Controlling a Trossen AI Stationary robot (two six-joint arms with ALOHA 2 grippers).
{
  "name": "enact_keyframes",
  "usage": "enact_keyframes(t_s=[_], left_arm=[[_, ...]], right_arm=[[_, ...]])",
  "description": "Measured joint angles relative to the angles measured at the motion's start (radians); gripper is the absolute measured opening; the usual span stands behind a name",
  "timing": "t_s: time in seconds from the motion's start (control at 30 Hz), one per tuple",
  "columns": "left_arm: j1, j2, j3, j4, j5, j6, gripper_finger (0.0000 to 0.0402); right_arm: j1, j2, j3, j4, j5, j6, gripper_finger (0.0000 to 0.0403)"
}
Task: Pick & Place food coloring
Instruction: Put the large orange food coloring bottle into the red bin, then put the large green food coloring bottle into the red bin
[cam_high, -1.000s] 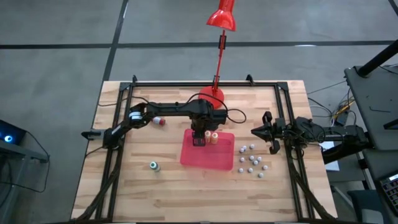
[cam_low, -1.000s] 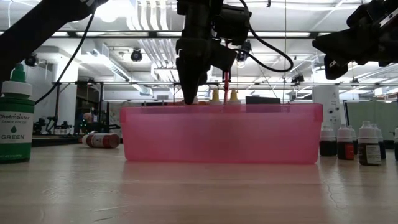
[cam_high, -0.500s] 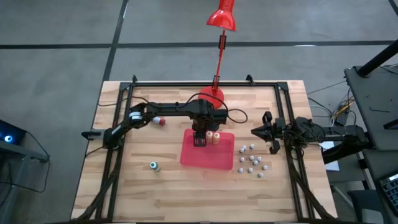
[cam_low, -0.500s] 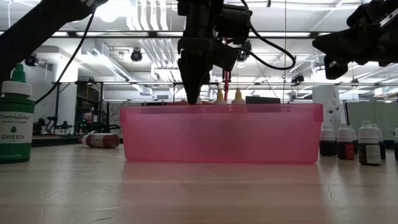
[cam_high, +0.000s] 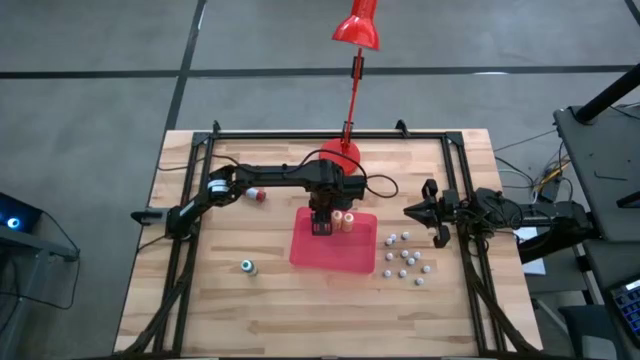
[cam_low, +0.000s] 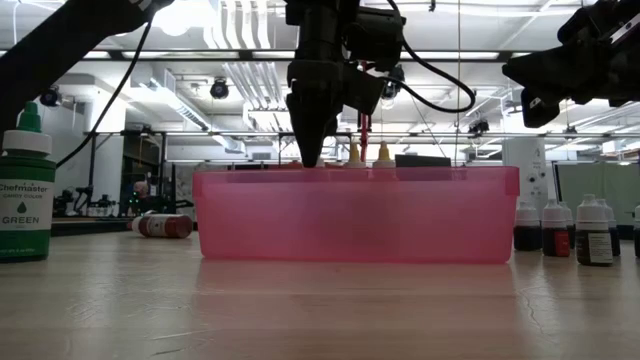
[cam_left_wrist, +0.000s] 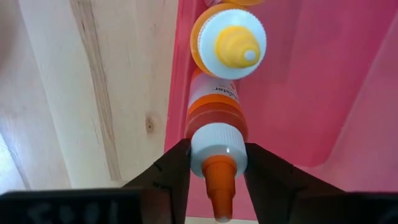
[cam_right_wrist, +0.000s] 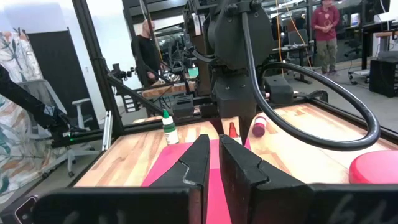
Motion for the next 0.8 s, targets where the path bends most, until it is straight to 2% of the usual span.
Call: enact_keyframes(t_s=[0.17, 0.8], left_arm=[[0.0, 0.0, 0.0, -0.001, 0.004, -0.002, 0.0145], [0.0, -0.023, -0.005, -0.124, 0.006, -0.032, 0.0147]], right_arm=[[0.0, 0.0, 0.0, 0.0, 0.0, 0.0, 0.0029], [0.0, 0.0, 0.0, 0.0, 0.0, 0.0, 0.0029]])
